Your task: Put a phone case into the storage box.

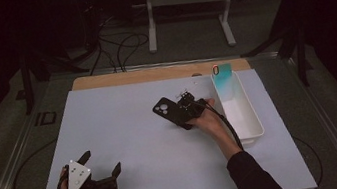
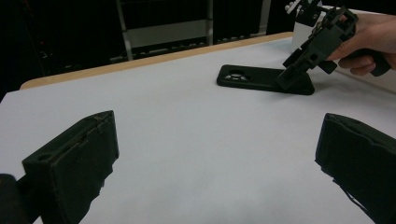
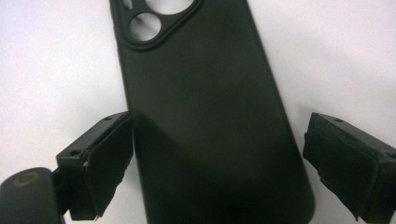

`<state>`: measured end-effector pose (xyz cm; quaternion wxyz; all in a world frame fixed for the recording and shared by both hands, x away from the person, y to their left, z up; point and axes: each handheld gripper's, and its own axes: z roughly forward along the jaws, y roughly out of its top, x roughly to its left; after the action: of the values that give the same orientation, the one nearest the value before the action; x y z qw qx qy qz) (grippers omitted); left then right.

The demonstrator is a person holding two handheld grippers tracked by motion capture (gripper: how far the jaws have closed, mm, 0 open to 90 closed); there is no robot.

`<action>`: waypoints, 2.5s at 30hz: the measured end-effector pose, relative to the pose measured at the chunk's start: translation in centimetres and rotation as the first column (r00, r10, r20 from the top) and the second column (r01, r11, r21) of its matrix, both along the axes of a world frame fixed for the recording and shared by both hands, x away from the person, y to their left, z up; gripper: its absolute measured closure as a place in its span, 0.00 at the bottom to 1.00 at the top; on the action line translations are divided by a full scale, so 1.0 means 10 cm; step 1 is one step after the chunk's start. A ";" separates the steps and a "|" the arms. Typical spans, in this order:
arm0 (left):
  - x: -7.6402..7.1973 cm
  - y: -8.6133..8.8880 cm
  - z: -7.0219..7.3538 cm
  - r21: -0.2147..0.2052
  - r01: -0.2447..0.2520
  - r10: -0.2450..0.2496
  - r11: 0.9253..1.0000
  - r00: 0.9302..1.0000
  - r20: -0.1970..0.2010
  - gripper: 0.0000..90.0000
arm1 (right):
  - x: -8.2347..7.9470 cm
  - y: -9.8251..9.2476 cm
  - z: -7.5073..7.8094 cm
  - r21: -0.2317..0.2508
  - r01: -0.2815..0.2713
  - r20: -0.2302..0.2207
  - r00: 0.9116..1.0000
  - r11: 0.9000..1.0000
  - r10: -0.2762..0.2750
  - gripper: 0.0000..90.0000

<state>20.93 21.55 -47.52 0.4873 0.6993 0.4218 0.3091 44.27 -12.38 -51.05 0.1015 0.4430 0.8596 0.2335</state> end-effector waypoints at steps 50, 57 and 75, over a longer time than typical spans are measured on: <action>0.12 -0.14 0.20 -0.059 0.030 -0.033 0.998 0.998 -0.050 0.00 | -0.69 -0.21 0.62 0.175 -0.088 0.159 0.986 0.981 0.060 0.16; 0.27 -0.24 0.36 -0.084 0.062 -0.067 0.995 0.996 -0.057 0.00 | -0.85 -0.23 0.73 0.200 -0.109 0.242 0.968 0.974 0.059 0.16; 0.46 -0.40 0.39 -0.154 0.120 -0.126 0.981 0.992 -0.030 0.02 | -1.09 -0.15 0.74 0.257 -0.160 0.298 0.951 0.953 0.080 0.16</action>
<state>25.52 17.59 -43.63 0.5488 0.6910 0.4096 0.2314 33.32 -13.84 -43.63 0.1461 0.3611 0.8204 0.4187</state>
